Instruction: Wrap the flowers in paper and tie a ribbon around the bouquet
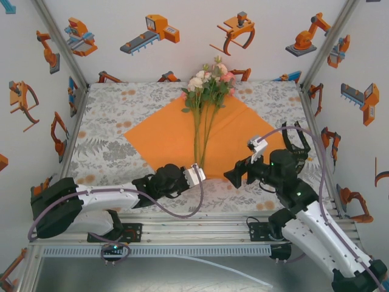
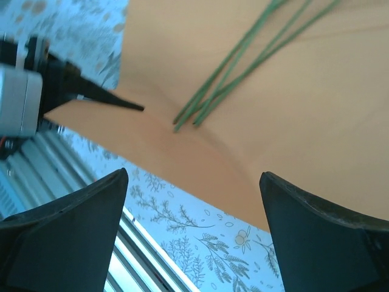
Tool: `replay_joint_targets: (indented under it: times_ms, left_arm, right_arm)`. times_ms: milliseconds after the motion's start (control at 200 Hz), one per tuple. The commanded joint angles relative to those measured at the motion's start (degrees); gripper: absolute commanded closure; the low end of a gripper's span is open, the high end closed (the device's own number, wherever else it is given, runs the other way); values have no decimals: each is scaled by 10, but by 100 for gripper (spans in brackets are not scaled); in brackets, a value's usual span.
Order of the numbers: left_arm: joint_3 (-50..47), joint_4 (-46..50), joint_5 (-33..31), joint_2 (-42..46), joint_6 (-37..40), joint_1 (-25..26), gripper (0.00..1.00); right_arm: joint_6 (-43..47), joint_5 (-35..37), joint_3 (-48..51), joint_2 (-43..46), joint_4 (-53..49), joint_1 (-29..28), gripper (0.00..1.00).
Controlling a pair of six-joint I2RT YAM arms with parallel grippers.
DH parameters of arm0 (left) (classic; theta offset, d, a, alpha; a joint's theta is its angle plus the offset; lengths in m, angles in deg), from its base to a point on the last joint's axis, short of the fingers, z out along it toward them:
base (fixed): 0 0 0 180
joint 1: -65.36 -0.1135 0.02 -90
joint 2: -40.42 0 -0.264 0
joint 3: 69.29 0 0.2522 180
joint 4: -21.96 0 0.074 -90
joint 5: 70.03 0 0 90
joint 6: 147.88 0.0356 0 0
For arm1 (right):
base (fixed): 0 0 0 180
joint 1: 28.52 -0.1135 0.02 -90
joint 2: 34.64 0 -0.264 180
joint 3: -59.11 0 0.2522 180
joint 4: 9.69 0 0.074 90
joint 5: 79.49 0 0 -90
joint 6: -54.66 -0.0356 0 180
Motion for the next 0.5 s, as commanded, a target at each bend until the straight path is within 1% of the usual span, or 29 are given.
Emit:
replay_joint_targets:
  times_ms: [0, 95, 185, 295, 330, 375, 446, 496]
  left_arm:
    - [23, 7, 60, -4, 0, -15, 99]
    - [30, 11, 79, -5, -2, -30, 99]
    - [33, 15, 86, -5, 0, -37, 99]
    - [38, 17, 98, -12, -1, -49, 100]
    - [40, 17, 100, -14, -1, -50, 100]
    - [41, 14, 103, -16, 0, -51, 100]
    - [45, 8, 109, -20, -3, -54, 100]
    - [49, 8, 112, -22, -6, -56, 94]
  right_arm:
    - [81, -123, 12, -70, 76, -4, 20]
    - [77, -161, 24, -119, 145, -9, 20]
    - [76, -175, 36, -150, 189, -12, 20]
    - [92, -166, 36, -167, 173, -13, 22]
    - [97, -159, 37, -168, 168, -13, 24]
    - [92, -134, 41, -168, 170, -13, 32]
    - [82, -108, 46, -169, 180, -13, 55]
    - [77, -93, 49, -167, 185, -13, 67]
